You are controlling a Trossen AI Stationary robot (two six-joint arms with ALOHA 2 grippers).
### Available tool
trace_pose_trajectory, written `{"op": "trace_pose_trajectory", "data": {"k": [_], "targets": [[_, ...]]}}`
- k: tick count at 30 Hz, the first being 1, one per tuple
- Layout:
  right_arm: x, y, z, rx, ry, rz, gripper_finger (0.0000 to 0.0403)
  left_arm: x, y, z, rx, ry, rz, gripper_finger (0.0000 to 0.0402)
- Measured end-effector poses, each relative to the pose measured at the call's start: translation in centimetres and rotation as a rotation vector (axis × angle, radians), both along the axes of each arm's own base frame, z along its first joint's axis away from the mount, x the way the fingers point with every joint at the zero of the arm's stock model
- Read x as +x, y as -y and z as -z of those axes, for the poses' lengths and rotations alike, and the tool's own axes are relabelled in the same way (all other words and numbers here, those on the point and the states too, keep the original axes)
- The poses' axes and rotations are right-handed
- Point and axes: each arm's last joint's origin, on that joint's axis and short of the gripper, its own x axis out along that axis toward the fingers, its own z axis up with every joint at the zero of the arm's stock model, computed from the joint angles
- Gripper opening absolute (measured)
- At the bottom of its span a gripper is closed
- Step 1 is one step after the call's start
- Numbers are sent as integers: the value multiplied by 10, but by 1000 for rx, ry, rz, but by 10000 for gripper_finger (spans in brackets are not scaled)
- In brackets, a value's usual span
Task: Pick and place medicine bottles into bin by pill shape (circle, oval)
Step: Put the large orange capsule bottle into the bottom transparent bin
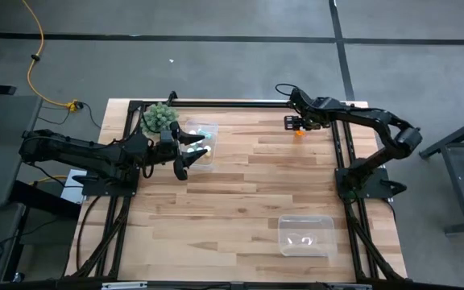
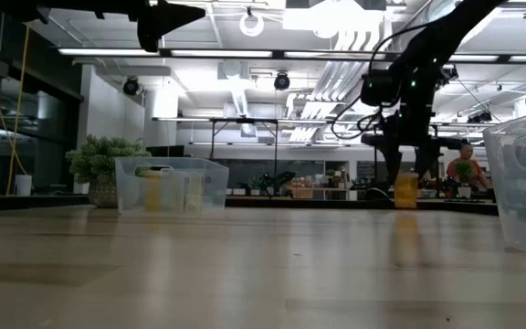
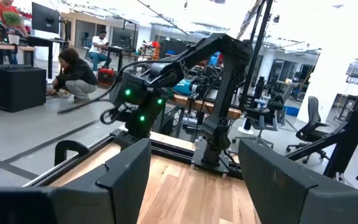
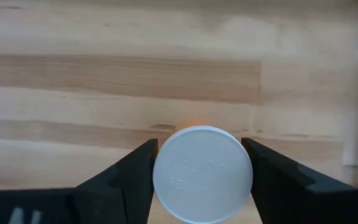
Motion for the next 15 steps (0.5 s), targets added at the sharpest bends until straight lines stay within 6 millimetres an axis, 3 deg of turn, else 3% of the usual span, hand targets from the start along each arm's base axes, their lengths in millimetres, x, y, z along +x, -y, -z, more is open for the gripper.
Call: {"op": "trace_pose_trajectory", "data": {"k": [7,15], "targets": [[-1,-26,-51,-148,192,-230,209,-6,0,-28,-4,106,1,231],[2,-88,-122,-365,633,-582,209,-8,-1,-32,17,93,-14,231]]}}
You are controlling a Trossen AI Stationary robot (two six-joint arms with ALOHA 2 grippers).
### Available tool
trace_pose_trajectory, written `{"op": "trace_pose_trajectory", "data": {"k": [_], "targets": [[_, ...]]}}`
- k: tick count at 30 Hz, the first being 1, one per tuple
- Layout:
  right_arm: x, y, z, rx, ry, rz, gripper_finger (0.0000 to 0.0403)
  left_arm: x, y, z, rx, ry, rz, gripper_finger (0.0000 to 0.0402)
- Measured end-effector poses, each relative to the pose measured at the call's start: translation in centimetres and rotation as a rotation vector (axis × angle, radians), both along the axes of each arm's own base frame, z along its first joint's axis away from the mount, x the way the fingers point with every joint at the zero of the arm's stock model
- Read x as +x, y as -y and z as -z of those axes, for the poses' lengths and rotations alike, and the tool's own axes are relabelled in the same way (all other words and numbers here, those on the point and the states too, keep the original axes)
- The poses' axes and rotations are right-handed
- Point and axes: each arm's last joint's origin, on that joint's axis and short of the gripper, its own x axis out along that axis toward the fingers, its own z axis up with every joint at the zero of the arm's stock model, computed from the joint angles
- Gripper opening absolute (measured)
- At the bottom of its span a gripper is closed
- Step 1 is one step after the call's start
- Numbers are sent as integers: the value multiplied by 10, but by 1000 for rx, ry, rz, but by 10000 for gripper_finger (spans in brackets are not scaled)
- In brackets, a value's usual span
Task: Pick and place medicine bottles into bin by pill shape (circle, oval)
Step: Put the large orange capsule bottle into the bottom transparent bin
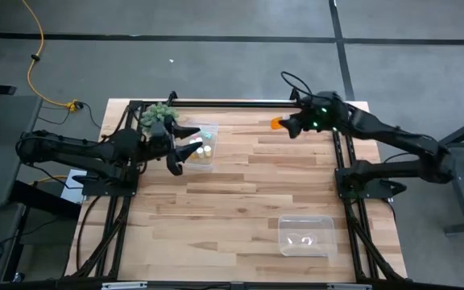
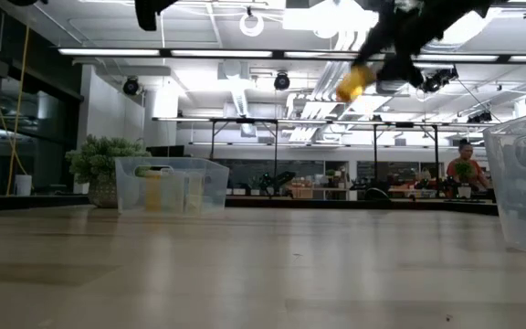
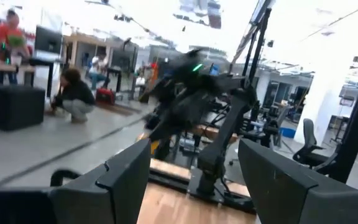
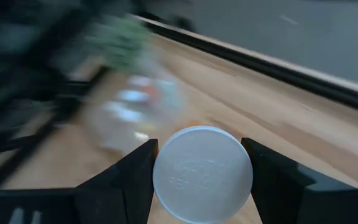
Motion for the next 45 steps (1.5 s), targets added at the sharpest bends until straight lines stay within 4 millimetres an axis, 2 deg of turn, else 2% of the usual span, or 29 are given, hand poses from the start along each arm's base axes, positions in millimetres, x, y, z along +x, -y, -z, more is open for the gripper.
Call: {"op": "trace_pose_trajectory", "data": {"k": [4,8,11,15,31,36,40,45], "targets": [[3,-31,-23,-78,173,-158,209,2,-3,7,-73,-43,0,231],[12,-58,-37,-143,301,-307,209,2,-3,8,-122,-34,7,231],[19,-74,-41,-188,343,-383,209,2,-2,8,-134,-31,12,231],[27,-86,-38,-225,327,-388,209,2,-2,8,-134,-31,12,231],[30,-87,-36,-229,319,-384,209,2,-2,8,-134,-30,13,231],[32,-83,-34,-262,292,-249,209,0,-1,-2,-171,97,69,231],[44,-74,-27,-259,274,-204,209,-1,1,-10,-130,165,115,231],[70,-65,-23,-235,273,-272,209,-1,0,-7,-121,127,87,231]]}}
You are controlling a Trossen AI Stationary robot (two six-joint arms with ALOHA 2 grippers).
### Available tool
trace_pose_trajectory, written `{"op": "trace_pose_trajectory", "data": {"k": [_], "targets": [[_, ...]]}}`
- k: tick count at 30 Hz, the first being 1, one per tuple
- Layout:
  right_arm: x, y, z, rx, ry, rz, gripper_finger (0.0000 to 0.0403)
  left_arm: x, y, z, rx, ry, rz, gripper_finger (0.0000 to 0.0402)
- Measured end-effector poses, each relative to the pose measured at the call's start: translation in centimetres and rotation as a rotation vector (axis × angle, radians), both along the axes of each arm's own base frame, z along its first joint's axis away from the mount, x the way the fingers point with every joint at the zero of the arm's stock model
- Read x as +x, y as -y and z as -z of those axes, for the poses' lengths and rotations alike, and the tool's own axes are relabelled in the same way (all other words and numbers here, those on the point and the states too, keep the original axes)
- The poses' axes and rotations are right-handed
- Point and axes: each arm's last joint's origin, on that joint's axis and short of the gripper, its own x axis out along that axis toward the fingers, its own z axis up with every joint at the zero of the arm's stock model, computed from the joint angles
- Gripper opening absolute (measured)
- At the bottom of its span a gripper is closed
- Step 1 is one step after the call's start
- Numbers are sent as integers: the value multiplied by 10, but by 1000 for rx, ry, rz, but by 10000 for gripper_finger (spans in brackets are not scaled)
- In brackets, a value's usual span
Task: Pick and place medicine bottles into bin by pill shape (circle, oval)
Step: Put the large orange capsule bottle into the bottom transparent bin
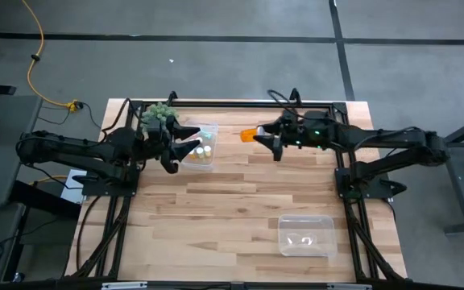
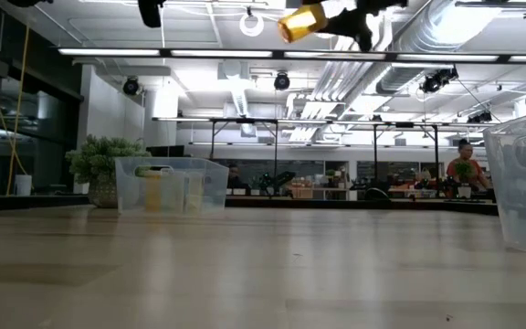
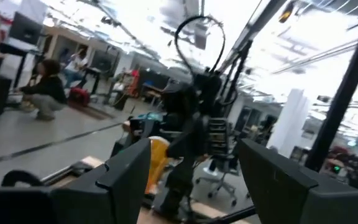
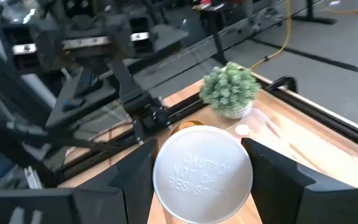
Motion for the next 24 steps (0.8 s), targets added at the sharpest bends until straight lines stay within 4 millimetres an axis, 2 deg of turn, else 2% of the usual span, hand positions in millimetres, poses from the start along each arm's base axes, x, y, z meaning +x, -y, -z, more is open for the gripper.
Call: {"op": "trace_pose_trajectory", "data": {"k": [6,11,15,20,24], "targets": [[45,6,-17,-118,-126,-81,209,1,0,5,-7,-56,-9,231],[87,25,-21,-197,-238,-85,209,-9,1,-5,25,4,-10,231],[121,48,-11,-196,-293,-92,209,-21,2,-18,35,107,-10,231],[161,73,15,-163,-338,-122,209,-33,3,-26,38,165,-18,231],[179,82,28,-118,-365,-191,209,-36,3,-27,39,175,-18,231]]}}
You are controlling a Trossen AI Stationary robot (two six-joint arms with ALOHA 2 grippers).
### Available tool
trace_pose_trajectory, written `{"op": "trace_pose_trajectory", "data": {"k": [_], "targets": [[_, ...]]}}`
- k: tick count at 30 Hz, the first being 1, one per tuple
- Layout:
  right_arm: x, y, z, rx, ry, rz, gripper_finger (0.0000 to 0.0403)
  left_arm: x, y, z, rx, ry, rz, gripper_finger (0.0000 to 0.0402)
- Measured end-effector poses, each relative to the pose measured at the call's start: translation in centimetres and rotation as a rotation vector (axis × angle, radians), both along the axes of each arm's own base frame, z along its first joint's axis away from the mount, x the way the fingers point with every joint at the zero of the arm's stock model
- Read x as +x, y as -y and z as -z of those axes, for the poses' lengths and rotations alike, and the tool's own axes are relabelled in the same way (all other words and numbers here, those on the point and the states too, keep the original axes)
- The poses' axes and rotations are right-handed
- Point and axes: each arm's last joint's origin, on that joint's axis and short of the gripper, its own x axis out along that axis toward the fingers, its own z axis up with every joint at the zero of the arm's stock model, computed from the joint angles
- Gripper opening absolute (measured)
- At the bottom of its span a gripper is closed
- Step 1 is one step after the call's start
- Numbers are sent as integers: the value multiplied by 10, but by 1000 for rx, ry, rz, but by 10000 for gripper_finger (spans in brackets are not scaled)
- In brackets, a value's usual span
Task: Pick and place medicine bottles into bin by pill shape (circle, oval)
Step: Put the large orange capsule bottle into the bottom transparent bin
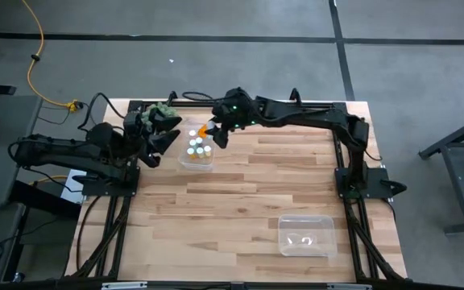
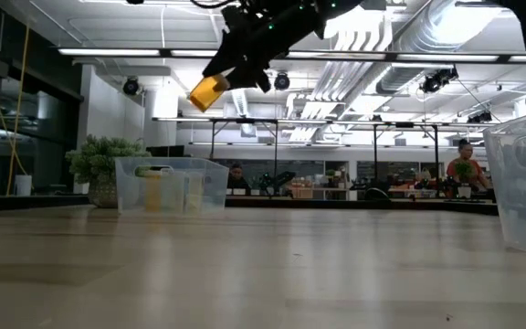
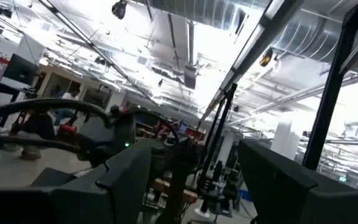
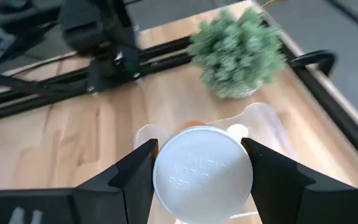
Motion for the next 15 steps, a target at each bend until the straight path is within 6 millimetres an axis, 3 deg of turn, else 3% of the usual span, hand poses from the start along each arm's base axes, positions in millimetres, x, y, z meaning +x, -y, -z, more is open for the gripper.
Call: {"op": "trace_pose_trajectory", "data": {"k": [3,7,11,15], "targets": [[-4,0,-8,-14,-20,-36,209,1,0,1,-1,-10,0,231],[-31,-7,-28,-64,-131,-67,209,1,0,2,15,-33,-8,231],[-75,-23,-52,-71,-175,-86,209,2,0,5,19,-62,-12,231],[-135,-50,-62,-30,-141,-35,209,4,0,7,21,-86,-14,231]]}}
